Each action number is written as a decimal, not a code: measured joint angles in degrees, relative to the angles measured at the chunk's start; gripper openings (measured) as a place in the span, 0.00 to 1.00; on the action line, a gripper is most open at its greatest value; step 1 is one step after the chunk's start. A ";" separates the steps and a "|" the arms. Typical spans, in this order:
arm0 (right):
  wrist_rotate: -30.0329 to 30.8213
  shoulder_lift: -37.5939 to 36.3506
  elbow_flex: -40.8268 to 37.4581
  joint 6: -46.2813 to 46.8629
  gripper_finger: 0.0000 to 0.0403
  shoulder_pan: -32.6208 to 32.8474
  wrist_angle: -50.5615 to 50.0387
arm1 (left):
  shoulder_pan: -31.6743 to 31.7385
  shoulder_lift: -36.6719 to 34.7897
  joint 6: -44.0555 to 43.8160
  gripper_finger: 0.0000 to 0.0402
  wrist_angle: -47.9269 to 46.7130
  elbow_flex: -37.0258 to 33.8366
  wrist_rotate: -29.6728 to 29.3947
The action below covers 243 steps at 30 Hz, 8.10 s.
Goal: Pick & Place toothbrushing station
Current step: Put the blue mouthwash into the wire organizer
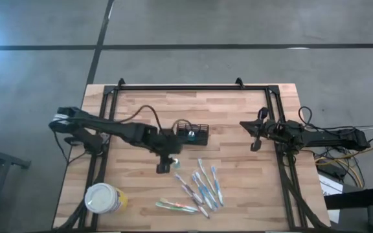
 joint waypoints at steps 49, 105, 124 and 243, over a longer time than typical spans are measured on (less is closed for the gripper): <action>-0.02 0.03 0.01 -0.24 0.02 0.00 -0.04 | -1.08 10.89 1.00 0.27 -2.43 3.75 -3.97; -0.07 0.35 0.05 -0.26 0.02 0.00 0.53 | 1.65 -73.92 -2.87 0.25 23.51 -50.78 -15.94; -0.04 0.35 0.01 -0.46 0.02 0.00 0.57 | 1.67 -77.86 -1.29 0.25 22.41 -56.20 -18.95; -0.02 0.39 0.01 -0.26 0.02 0.00 0.00 | 13.28 15.06 24.07 0.25 -4.96 21.45 -3.92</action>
